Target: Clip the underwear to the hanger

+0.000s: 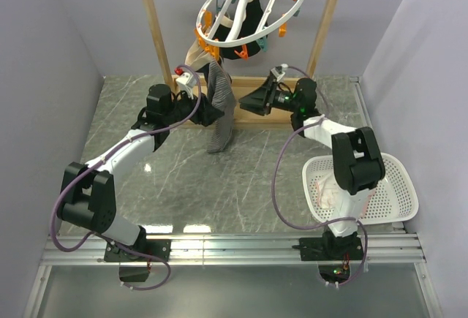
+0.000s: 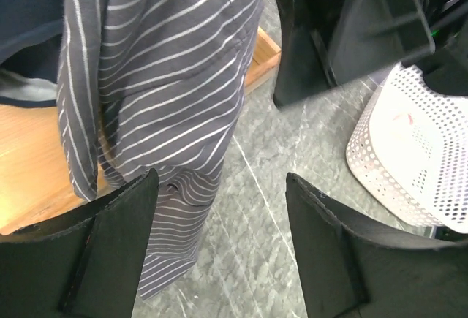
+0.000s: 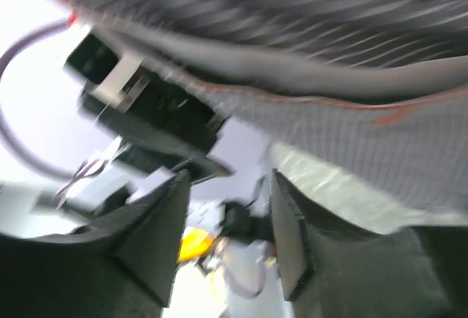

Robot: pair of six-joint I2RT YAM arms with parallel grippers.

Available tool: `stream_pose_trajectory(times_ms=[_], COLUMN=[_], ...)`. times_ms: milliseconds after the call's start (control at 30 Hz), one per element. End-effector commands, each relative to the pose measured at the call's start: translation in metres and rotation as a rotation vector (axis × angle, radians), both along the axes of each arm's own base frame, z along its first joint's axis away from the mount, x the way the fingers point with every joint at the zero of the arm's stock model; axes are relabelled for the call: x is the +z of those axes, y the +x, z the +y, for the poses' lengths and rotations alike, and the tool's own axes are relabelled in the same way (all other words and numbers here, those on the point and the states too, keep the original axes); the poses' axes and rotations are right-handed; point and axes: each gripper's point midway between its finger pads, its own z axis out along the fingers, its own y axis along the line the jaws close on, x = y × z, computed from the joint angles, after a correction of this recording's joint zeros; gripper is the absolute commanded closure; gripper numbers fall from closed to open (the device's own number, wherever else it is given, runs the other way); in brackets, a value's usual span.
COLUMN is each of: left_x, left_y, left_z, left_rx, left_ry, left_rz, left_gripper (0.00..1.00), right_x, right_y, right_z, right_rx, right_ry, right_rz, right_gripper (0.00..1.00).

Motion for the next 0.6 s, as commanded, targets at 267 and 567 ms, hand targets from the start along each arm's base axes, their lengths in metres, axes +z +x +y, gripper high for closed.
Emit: stream_pose_trajectory(times_ms=[267, 567], left_x=[0.007, 0.01], left_y=[0.006, 0.002], left_z=[0.0, -0.005], left_rx=[0.016, -0.016], left_ry=[-0.001, -0.026], left_rz=[-0.043, -0.034], left_gripper=[0.28, 0.29], right_x=[-0.086, -0.087], right_y=[0.063, 0.101], right_z=[-0.03, -0.022], right_rx=[-0.239, -0.26], right_ry=[-0.18, 0.0], right_rz=[0.09, 0.101], right_gripper=[0.2, 0.19])
